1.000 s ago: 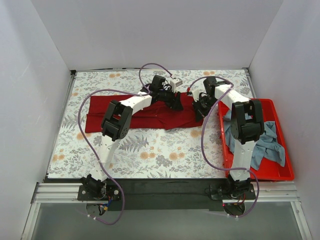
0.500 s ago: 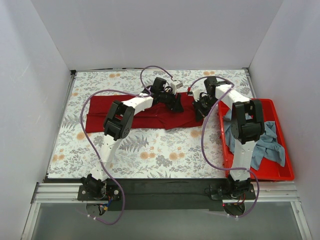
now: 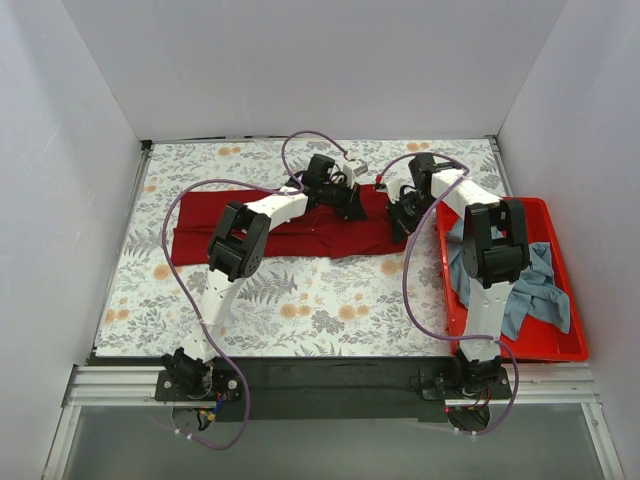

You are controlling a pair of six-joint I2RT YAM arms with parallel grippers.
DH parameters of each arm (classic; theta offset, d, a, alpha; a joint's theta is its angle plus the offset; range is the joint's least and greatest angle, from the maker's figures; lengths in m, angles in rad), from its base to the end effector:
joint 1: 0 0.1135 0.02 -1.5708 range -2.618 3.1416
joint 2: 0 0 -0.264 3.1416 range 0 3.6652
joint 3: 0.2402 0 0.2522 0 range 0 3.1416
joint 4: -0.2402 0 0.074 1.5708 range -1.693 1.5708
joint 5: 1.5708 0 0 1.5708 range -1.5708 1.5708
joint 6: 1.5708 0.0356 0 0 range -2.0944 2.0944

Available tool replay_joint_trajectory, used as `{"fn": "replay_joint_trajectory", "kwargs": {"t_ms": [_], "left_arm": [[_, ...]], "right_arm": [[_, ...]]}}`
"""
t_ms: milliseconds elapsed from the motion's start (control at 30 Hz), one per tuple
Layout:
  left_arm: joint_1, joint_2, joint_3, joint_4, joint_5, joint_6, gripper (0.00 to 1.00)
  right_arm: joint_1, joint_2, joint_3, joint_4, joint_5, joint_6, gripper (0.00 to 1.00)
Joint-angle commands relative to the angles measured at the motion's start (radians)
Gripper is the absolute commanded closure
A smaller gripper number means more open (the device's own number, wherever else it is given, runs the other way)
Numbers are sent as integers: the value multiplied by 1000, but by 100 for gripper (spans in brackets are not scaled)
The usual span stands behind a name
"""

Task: Fold and stack the t-shirts
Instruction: Fold the tshirt

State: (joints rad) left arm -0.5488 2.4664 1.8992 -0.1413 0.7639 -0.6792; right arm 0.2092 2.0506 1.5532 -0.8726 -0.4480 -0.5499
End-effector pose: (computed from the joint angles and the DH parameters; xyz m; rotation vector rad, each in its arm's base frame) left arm 0.4484 -0.3030 0.1326 0.2934 2.4852 -1.4601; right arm 0.3949 0.0996 0.1796 -1.1020 2.5885 0.5835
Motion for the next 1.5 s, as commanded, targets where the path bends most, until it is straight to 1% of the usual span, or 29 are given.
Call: {"fn": "replay_joint_trajectory", "kwargs": {"t_ms": [0,167,333,433,467,533,633,733,800,833,867,1000,1133,1167,1333,1467], "left_arm": [[-7,-96,6,63,11,0,100],[-7,-119,-14,112,15,1,100],[-7,-136,-41,123,25,33,100],[-7,-150,-77,134,18,49,100],[-7,-159,-89,170,15,56,100],[-5,-168,-118,187,12,64,100],[-5,-167,-130,200,14,72,97],[-5,-152,-118,186,15,72,93],[-5,-135,-106,177,17,72,93],[-5,-132,-97,169,23,72,98],[-5,-129,-95,167,29,75,100],[-5,-141,-103,190,29,76,100],[6,-188,-144,273,11,55,100],[9,-192,-152,299,8,46,100],[18,-190,-158,325,5,47,100],[26,-199,-196,384,-5,41,100]], "right_arm": [[-7,-18,-8,-17,-17,-5,99],[-13,-21,-13,-16,-14,-5,99],[-27,-23,-13,-19,-11,-4,99],[-34,-21,-10,-17,-8,-4,99],[-39,-20,-7,-16,-9,-2,99],[-42,-20,-7,-17,-12,-1,99],[-42,-18,-1,-19,-17,1,99],[-41,-10,10,-19,-26,5,99],[-42,-6,16,-19,-31,10,99],[-42,-4,16,-20,-29,10,99],[-42,-3,18,-20,-31,10,99],[-42,0,19,-25,-24,7,98],[-42,2,25,-25,-20,5,96],[-42,2,27,-25,-18,5,96],[-42,10,45,-23,-8,15,94],[-45,17,57,-23,8,19,92]]}}
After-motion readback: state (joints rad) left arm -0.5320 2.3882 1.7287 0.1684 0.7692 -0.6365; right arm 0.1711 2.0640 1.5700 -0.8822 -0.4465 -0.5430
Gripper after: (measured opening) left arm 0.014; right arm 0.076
